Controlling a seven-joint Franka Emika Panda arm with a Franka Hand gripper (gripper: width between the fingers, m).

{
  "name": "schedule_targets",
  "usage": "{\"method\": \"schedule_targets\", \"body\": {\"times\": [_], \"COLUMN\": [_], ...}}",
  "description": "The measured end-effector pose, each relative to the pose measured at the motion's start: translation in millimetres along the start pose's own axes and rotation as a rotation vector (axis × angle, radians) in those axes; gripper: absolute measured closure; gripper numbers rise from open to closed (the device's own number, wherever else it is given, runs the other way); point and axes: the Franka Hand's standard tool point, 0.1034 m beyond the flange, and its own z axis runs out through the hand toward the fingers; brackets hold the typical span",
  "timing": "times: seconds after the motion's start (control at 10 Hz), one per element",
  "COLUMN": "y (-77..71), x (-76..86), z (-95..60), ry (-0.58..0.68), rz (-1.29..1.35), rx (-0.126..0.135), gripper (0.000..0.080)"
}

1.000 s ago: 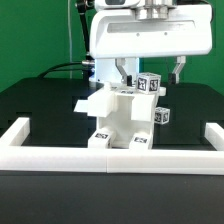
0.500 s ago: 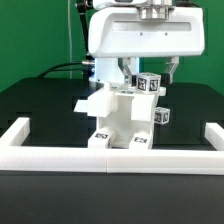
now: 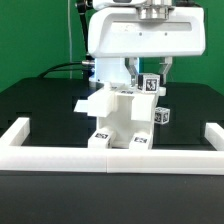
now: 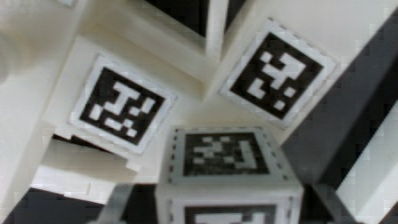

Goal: Assemble chair

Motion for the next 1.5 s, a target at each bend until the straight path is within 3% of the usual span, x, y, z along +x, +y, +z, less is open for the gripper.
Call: {"method": "schedule_targets", "body": {"times": [0.7,1.1,1.2,1.3,1.4,1.5], "y": [2.3,-5.7,-5.8,-5.9,-5.9,-6.6], "x": [6.9,9.1,9.0,9.0,8.9,10.1], "z": [2.0,2.6,2.8,3.0,3.0,2.4], "ry": [0.045,0.044,0.043,0.043,0.042,0.041], "rz": [0.69,1.038,1.045,1.039,1.026,0.97], "rx": [-0.005,0.012,0.013,0.013,0.011,0.011], "gripper": [0.0512,0.0512,0.0453,0.0317,0.0317,0.0188]}}
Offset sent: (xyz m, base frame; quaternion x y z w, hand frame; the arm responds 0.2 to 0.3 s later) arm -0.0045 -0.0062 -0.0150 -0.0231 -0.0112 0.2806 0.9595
